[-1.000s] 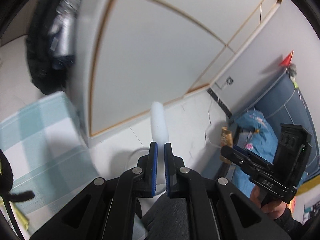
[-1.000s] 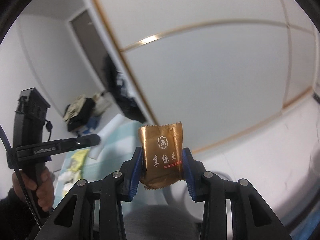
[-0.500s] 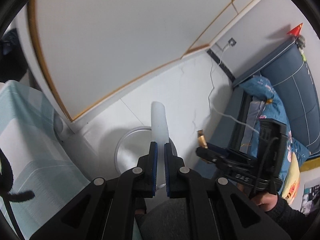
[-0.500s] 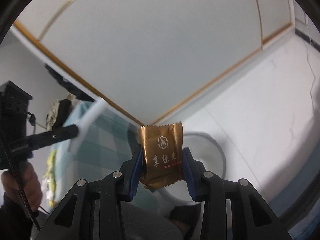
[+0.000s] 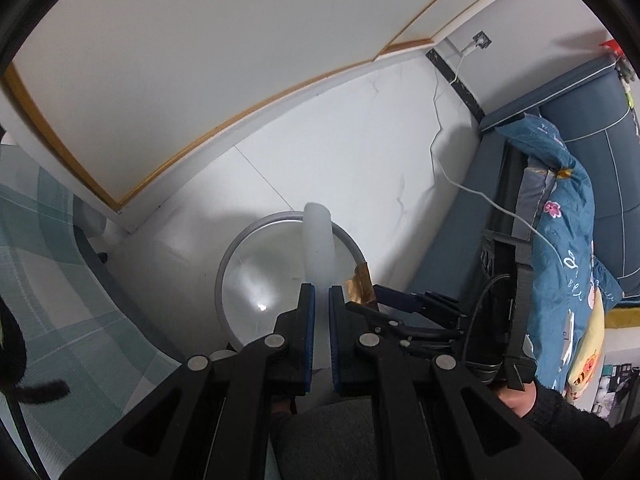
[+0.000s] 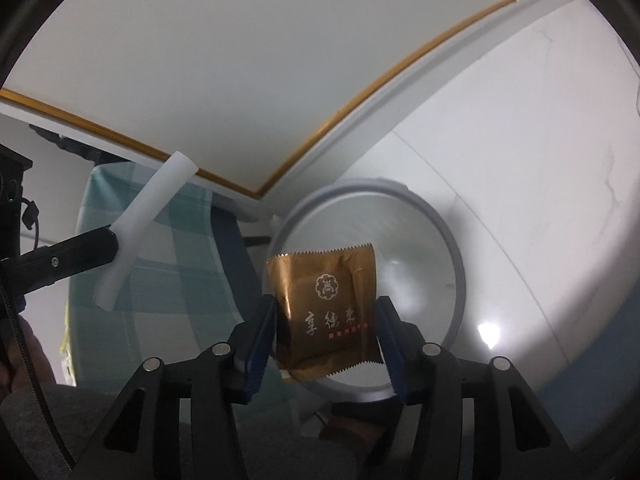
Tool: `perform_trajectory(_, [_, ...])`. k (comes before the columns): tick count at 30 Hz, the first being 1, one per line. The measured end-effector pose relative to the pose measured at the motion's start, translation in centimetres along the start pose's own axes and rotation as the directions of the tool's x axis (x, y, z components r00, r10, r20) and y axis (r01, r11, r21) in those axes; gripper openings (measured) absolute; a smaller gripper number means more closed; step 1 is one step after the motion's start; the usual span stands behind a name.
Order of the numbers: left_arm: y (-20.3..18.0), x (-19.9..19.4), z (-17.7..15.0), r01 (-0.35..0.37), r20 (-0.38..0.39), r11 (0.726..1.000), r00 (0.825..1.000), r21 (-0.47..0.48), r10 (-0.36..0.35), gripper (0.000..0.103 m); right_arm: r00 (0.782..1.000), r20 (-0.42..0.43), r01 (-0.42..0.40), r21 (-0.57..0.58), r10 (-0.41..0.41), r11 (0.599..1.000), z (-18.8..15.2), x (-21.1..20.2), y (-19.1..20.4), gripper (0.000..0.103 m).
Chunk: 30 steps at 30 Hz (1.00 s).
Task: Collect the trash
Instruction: 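Open the right gripper to drop the wrapper into the bin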
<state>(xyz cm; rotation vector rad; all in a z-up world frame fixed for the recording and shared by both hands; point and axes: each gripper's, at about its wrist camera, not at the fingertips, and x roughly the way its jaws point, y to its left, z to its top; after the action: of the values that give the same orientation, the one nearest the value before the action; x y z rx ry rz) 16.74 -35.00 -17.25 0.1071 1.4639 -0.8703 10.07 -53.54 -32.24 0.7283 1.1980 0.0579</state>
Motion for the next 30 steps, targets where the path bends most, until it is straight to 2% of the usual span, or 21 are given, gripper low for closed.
perform_trajectory(6, [0.1, 1.5, 0.5, 0.011, -0.047, 1.000, 0.999, -0.009, -0.011, 0.004, 0.999, -0.040, -0.016, 0.031, 0.018, 0.999, -0.7, 0.8, -1.1, 0.070])
perform_trajectory(11, [0.0, 2.6, 0.6, 0.024, -0.085, 1.000, 0.996, -0.011, -0.025, 0.005, 0.999, -0.028, -0.019, 0.040, 0.020, 0.999, -1.7, -0.4, -1.9, 0.076])
perform_trajectory(13, [-0.1, 3.0, 0.7, 0.018, -0.098, 1.000, 0.995, -0.006, -0.019, 0.006, 1.000, -0.015, -0.003, 0.030, 0.004, 1.000, -1.6, -0.6, -1.1, 0.076])
perform_trajectory(20, [-0.1, 4.5, 0.8, -0.034, -0.170, 0.999, 0.985, -0.002, 0.033, 0.008, 0.996, 0.071, 0.042, 0.066, -0.046, 0.997, -1.6, -3.2, -1.6, 0.083])
perform_trajectory(23, [-0.4, 5.0, 0.8, -0.047, -0.206, 0.999, 0.977, 0.010, 0.048, 0.014, 0.994, 0.093, 0.047, 0.075, -0.054, 0.996, -1.4, -3.7, -1.4, 0.084])
perform_trajectory(24, [-0.4, 5.2, 0.8, -0.055, -0.217, 0.998, 0.975, 0.009, 0.056, 0.017, 0.993, 0.101, 0.048, 0.079, -0.056, 0.996, -1.3, -3.8, -1.4, 0.084])
perform_trajectory(26, [-0.3, 5.4, 0.8, -0.079, -0.229, 0.997, 0.970, 0.001, 0.077, 0.033, 0.992, 0.117, 0.047, 0.087, -0.057, 0.995, -1.3, -4.1, -1.5, 0.084])
perform_trajectory(28, [-0.1, 4.8, 0.7, -0.109, -0.191, 0.994, 0.976, -0.013, 0.104, 0.058, 0.991, 0.124, 0.046, 0.094, -0.058, 0.994, -1.0, -4.3, -1.6, 0.085])
perform_trajectory(30, [0.3, 4.0, 0.7, -0.125, -0.151, 0.992, 0.981, -0.031, 0.119, 0.069, 0.989, 0.131, 0.057, 0.098, -0.070, 0.994, -1.0, -4.4, -1.7, 0.088])
